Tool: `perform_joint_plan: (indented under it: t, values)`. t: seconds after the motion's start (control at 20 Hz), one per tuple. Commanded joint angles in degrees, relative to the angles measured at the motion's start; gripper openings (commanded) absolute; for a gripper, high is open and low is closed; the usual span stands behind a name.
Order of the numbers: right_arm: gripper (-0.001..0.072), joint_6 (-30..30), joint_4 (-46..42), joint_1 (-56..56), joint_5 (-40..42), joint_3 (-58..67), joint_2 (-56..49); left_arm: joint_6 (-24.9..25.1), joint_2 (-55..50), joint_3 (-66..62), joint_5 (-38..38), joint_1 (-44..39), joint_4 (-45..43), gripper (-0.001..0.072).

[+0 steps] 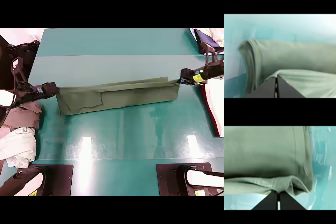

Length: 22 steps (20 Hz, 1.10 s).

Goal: Fold the shirts.

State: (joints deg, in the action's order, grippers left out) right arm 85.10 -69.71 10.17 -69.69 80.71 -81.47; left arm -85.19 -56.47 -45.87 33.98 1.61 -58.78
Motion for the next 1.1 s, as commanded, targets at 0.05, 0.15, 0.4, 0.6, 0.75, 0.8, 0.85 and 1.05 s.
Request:
perform_joint_plan:
  t: [0.05, 0.15, 0.4, 0.6, 0.75, 0.8, 0.85, 1.05]
  values:
    - [0.0017, 0.0, -0.3, -2.7, 4.5, 5.3, -8.7, 0.1, -6.9, -2.8, -5.9, 0.0, 1.0, 0.0026]
    - [0.0018, 0.0, -0.3, -4.0, 6.9, 6.3, -11.4, 0.1, -9.6, -5.2, -6.2, 0.0, 0.9, 0.0026]
    - [0.0277, 0.0, -0.3, -6.0, 8.6, 10.0, -16.2, 0.1, -14.7, -9.5, -6.8, 0.0, 0.9, 0.0263]
    - [0.0559, -0.1, -0.2, -4.8, 3.9, 16.0, -16.7, 0.1, -15.5, -13.7, -6.1, 0.0, 0.7, 0.0552]
    - [0.0558, -2.1, -0.1, -1.2, -3.4, 19.5, -16.7, 0.1, -15.5, -17.5, 2.1, 0.0, 0.8, 0.0551]
    - [0.0558, -3.2, 0.1, 0.2, -6.1, 19.6, -16.7, 0.2, -15.5, -18.0, 5.3, 0.0, 0.8, 0.0550]
    - [0.0558, -4.9, 1.6, 2.0, -8.5, 19.6, -17.0, 0.2, -15.5, -18.2, 8.4, 0.0, 0.8, 0.0425]
    - [0.0558, -7.8, 12.1, 9.4, -16.2, 19.6, -22.1, 0.2, -15.5, -18.2, 16.6, 0.0, 0.8, 0.0027]
